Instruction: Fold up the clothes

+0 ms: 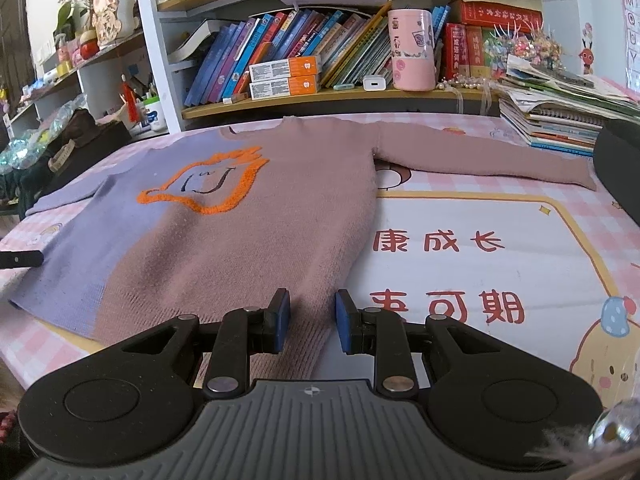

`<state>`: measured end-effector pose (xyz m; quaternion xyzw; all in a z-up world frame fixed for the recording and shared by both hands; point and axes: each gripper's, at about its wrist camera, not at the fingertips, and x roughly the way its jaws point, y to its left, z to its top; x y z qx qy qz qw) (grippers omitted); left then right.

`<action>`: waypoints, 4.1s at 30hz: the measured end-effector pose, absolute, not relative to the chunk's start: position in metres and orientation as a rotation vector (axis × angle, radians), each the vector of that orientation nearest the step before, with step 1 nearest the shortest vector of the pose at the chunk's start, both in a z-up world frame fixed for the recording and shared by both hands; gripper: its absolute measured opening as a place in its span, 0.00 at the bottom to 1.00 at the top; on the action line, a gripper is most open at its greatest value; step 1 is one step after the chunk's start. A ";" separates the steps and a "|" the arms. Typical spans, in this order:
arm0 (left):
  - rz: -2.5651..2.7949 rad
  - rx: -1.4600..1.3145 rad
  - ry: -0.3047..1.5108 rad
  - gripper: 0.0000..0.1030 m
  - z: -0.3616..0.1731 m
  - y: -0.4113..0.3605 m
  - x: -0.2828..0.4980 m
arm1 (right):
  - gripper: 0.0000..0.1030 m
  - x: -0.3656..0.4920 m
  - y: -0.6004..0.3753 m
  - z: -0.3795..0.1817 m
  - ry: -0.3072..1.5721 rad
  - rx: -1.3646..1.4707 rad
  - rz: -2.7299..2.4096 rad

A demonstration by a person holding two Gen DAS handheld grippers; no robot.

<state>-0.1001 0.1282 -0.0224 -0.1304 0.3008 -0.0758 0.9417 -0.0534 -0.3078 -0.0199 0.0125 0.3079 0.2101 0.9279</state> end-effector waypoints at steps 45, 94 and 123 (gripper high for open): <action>-0.011 -0.104 0.487 0.36 0.008 0.133 -0.114 | 0.36 -0.065 -0.287 0.000 0.553 -0.001 0.511; 0.341 -0.287 0.547 0.74 0.003 0.281 -0.048 | 0.73 0.025 -0.123 0.009 0.502 -0.257 0.896; 0.433 -0.747 0.491 0.70 -0.016 0.332 0.006 | 0.81 0.044 -0.134 -0.011 0.560 -0.158 0.913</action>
